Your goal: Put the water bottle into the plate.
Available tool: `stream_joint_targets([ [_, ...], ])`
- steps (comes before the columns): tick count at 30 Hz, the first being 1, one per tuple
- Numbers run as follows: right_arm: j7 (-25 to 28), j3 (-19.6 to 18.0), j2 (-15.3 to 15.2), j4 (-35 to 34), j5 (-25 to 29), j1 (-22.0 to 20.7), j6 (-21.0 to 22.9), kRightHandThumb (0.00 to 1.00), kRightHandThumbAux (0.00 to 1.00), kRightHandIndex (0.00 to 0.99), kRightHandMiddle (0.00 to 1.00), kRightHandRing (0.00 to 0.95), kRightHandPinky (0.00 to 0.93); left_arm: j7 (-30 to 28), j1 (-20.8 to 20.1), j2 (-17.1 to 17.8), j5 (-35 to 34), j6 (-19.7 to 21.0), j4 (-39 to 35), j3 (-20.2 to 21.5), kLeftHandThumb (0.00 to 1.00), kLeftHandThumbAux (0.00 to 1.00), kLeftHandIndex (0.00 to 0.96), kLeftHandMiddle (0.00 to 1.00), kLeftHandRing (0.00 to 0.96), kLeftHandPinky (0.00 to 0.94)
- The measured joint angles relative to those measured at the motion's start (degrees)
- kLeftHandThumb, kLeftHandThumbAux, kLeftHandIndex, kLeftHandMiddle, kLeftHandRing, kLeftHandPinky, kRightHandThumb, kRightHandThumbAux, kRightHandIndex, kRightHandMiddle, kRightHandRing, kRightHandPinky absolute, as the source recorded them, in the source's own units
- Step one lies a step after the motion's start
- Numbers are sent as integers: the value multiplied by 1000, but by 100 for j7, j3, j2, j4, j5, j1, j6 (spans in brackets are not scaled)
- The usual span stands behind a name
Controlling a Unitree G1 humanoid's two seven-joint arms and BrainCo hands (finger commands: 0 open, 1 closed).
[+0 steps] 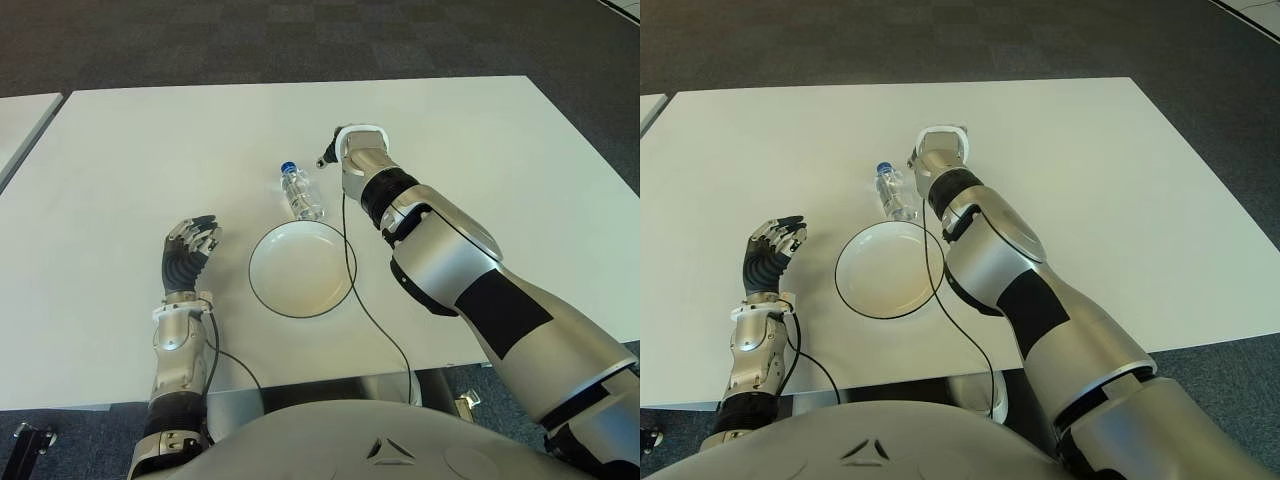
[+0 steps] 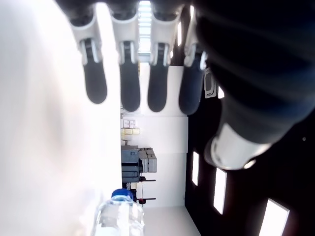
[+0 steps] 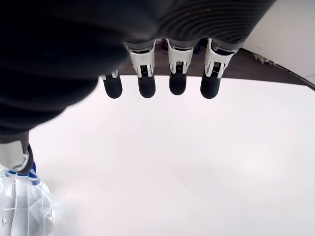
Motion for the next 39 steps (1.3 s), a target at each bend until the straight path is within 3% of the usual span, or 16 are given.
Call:
stream_joint_targets([
  [8,-23,8,-2,-10,0,22,-12,0,392,0,0,0,0,2,-1,0,1,63,-14,3,700,722,411,331,332,360],
  [16,-625,-167,-12,-24,121,23,-594,5,408,0,0,0,0,21,-11,1,-4,124,-13,15,701,722,411,325,323,350],
  [24,-1489,-841,-41,-58,610,64,-1205,85,492,0,0,0,12,21,-73,30,-17,128,69,39,700,723,411,324,323,354],
  [30,-2153,-1234,-126,-143,871,175,-1566,137,580,0,39,52,161,21,-184,51,-16,125,264,94,701,723,412,333,333,365],
  [39,-3051,-1524,-257,-229,1034,603,-2411,211,718,57,126,145,235,21,-347,64,13,57,540,162,700,722,411,343,340,373],
])
